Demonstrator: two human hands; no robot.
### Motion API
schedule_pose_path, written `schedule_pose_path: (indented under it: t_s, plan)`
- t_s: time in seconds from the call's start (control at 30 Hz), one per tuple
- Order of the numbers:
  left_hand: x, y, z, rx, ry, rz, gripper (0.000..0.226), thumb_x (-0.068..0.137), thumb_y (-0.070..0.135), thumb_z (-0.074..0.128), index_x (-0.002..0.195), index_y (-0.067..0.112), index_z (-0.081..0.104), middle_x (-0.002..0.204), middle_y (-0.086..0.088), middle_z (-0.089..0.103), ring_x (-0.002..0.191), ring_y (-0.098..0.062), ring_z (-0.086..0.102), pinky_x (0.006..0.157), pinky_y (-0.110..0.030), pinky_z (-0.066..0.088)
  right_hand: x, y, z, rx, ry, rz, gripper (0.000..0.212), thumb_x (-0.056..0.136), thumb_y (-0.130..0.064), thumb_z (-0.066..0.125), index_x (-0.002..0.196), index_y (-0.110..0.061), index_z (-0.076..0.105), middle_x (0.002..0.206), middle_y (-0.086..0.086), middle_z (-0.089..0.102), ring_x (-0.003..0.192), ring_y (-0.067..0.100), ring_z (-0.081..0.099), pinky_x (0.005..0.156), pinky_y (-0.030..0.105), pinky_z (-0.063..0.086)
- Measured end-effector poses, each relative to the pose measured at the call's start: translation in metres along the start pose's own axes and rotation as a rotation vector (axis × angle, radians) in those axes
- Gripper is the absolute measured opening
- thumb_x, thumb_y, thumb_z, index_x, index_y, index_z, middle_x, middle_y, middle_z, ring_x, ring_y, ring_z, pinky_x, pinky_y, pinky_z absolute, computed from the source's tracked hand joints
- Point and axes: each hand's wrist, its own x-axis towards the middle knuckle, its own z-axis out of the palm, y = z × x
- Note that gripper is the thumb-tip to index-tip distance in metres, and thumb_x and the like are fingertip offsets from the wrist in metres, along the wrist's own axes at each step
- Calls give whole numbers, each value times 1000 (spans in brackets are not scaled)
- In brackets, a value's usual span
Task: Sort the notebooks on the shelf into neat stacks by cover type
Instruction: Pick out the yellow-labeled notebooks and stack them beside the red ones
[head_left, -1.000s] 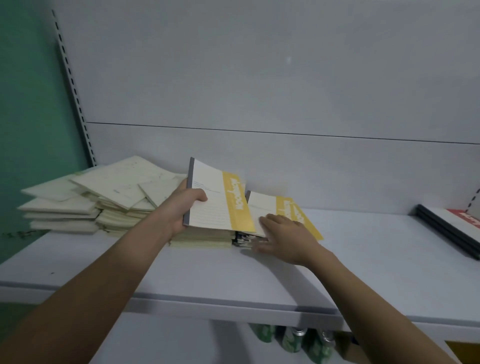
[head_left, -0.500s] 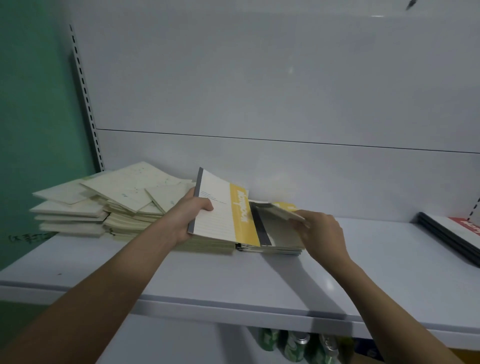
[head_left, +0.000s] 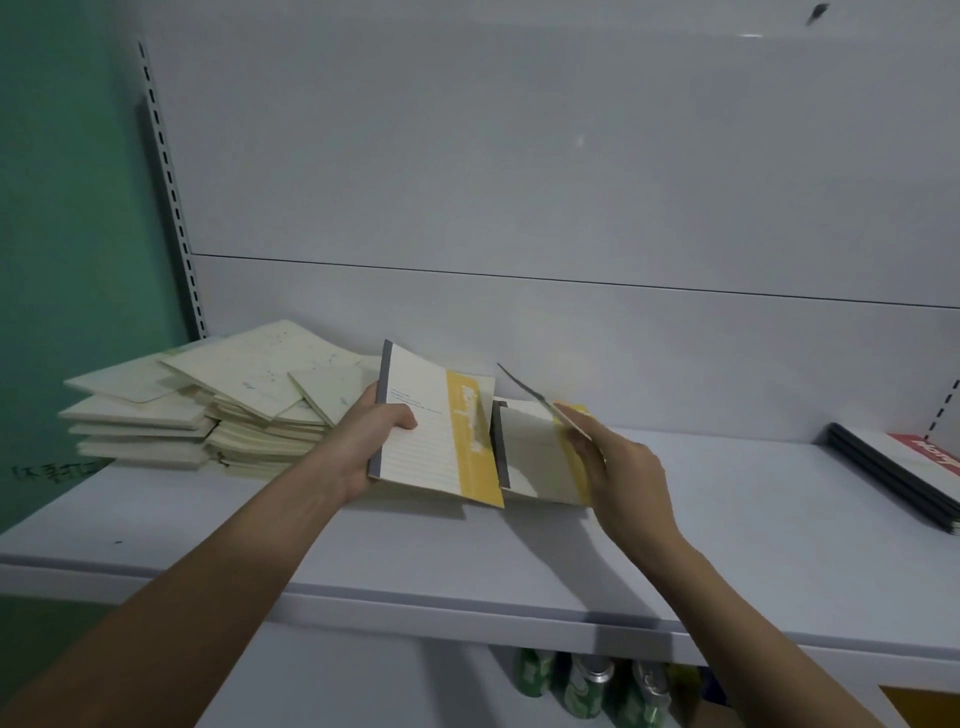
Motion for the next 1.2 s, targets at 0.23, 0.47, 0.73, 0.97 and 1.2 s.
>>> schedule_pose_path:
  t_s: [0.23,0.47,0.73,0.97,1.2]
  plan:
    - [-10,4,17,-189,-71,-62,33,96,26,60,127,17,55,113,-14,70,94,-30,69,67,-37,58,-6,-56,37,12,-200,-371,41,96,-30,54,137,-33,54,141,-8,54,130,12,49,100,27,44]
    - [-13,-5,-17,-161,12,-34,43,94,-3,54,132,16,49,117,-12,68,95,-28,68,63,-36,57,-5,-38,20,133,-401,-78,68,90,-62,47,150,-31,33,154,-15,33,141,6,29,115,25,23]
    - [-19,-13,-27,-190,9,-27,43,94,-3,55,130,21,52,114,-9,69,98,-28,67,74,-40,56,-10,-5,16,-277,-606,-4,51,101,-46,40,145,-20,39,153,0,37,143,19,27,111,34,27]
    - [-31,-17,-14,-174,-53,-5,40,97,4,54,133,22,50,117,-6,67,101,-23,66,76,-36,56,-18,-38,7,179,-46,172,36,103,-40,33,133,-40,54,103,-10,67,97,12,60,76,25,43]
    - [-38,-24,28,-232,-169,-42,37,87,37,71,121,30,58,107,-3,74,96,-26,71,82,-47,59,-54,-77,12,-3,-267,-200,47,99,-49,41,144,-35,45,149,-13,42,138,1,34,108,12,25]
